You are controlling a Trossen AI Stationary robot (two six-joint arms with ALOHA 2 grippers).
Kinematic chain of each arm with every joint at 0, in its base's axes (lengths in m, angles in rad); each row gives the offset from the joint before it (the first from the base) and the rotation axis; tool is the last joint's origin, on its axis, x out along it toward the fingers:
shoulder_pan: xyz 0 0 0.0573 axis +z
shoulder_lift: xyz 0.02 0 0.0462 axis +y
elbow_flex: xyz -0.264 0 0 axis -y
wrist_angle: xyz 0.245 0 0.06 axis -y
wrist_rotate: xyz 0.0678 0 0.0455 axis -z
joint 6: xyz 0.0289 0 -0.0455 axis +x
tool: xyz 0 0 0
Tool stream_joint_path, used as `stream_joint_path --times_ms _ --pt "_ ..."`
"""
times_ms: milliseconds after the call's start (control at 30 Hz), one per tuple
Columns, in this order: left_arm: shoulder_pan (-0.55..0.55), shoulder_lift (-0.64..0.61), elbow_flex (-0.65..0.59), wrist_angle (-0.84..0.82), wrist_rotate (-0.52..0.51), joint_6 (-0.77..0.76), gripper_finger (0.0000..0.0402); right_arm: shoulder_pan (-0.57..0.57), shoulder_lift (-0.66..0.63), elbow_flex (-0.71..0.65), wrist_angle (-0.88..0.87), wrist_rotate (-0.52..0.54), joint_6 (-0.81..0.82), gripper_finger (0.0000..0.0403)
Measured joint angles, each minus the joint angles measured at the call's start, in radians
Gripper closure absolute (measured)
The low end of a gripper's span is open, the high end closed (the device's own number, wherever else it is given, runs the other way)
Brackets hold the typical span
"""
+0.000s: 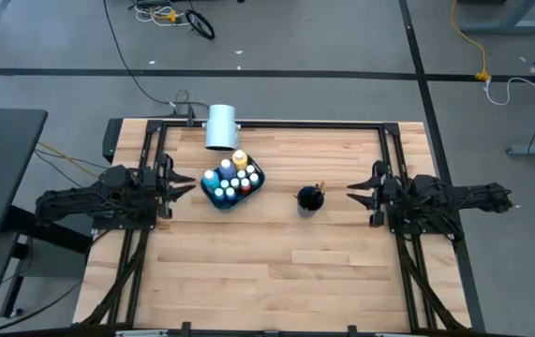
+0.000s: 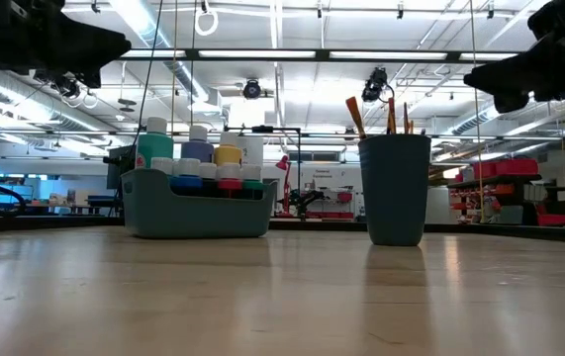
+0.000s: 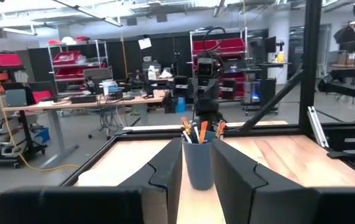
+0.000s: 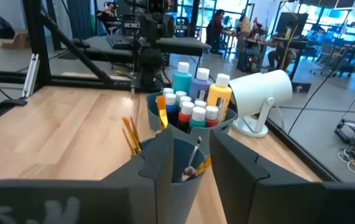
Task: Pick & Place Paint Supplies
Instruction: Return to Home Position
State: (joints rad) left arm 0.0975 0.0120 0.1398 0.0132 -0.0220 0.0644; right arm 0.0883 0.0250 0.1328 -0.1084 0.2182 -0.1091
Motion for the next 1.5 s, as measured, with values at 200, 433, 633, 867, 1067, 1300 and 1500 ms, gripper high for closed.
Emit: stream_joint_path --times_ms 200,433,633,867,1067,1300,1500 --pt "0.0 0.0 0.0 -0.002 0.008 -0.001 0.0308 0.0 0.0 -0.054 0.061 0.0 0.012 0.0293" --pt "0.0 0.0 -0.056 0.068 0.008 -0.019 0.0308 0.0 0.0 -0.101 0.1 -0.005 0.033 0.0293" --pt "0.0 0.001 -0.131 0.159 0.003 -0.024 0.0308 0.0 0.0 -0.117 0.158 -0.095 0.023 0.0293" --pt "0.0 0.007 -0.131 0.133 -0.002 -0.066 0.0308 0.0 0.001 -0.117 0.136 -0.104 0.045 0.0293" --pt "0.0 0.008 -0.132 0.036 -0.082 -0.089 0.0308 0.0 0.007 -0.117 0.137 -0.105 0.044 0.0293" --pt "0.0 0.007 -0.132 0.048 -0.082 -0.058 0.0308 0.0 0.007 -0.117 0.137 -0.105 0.044 0.0293" --pt "0.0 0.007 -0.132 0.048 -0.081 -0.058 0.0308 0.0 0.007 -0.117 0.143 -0.104 0.049 0.0293"
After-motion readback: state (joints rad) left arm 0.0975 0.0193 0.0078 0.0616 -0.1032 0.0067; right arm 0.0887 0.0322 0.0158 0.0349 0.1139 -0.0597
